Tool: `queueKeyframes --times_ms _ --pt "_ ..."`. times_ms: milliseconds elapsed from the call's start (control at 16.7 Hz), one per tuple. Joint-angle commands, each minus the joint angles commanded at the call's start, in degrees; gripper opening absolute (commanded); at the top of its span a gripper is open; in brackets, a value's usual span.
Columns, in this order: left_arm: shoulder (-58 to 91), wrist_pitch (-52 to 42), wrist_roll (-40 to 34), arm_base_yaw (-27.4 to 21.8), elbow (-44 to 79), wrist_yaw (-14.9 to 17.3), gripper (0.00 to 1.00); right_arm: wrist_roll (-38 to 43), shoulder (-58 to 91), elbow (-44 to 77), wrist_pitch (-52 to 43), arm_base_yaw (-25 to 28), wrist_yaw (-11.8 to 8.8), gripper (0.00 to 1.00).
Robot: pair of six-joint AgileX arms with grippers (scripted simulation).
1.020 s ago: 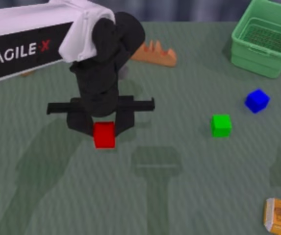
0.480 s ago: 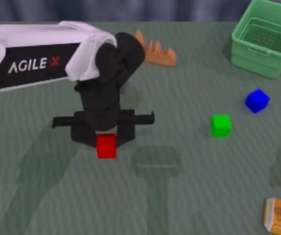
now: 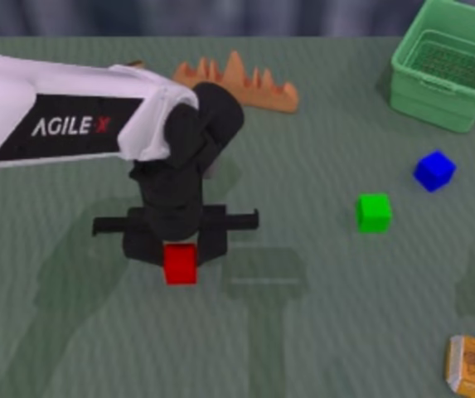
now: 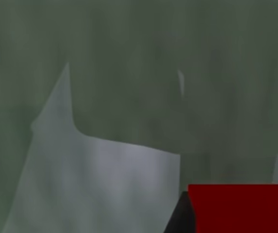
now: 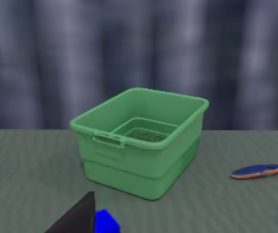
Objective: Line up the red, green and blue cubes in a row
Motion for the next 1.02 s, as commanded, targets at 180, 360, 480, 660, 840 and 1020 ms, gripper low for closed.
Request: queueKeyframes --times_ms 180,360,480,660,840,1020 --pt "0.0 0.0 0.0 0.0 0.0 0.0 0.23 0.0 0.0 0.0 0.0 0.0 0.0 1.00" --pt "0.0 0.0 0.0 0.0 0.0 0.0 0.45 0.0 0.0 0.0 0.0 0.0 0.0 1.00" --pt "0.0 0.0 0.0 0.0 0.0 0.0 0.60 0.0 0.0 0.0 0.0 0.0 0.0 1.00" --pt "0.0 0.0 0.0 0.0 0.0 0.0 0.83 0.0 0.0 0.0 0.0 0.0 0.0 1.00" --pt "0.0 0.0 0.0 0.0 0.0 0.0 1.00 0.0 0.0 0.0 0.0 0.0 0.0 1.00" --pt "0.0 0.0 0.0 0.0 0.0 0.0 1.00 0.0 0.0 0.0 0.0 0.0 0.0 1.00"
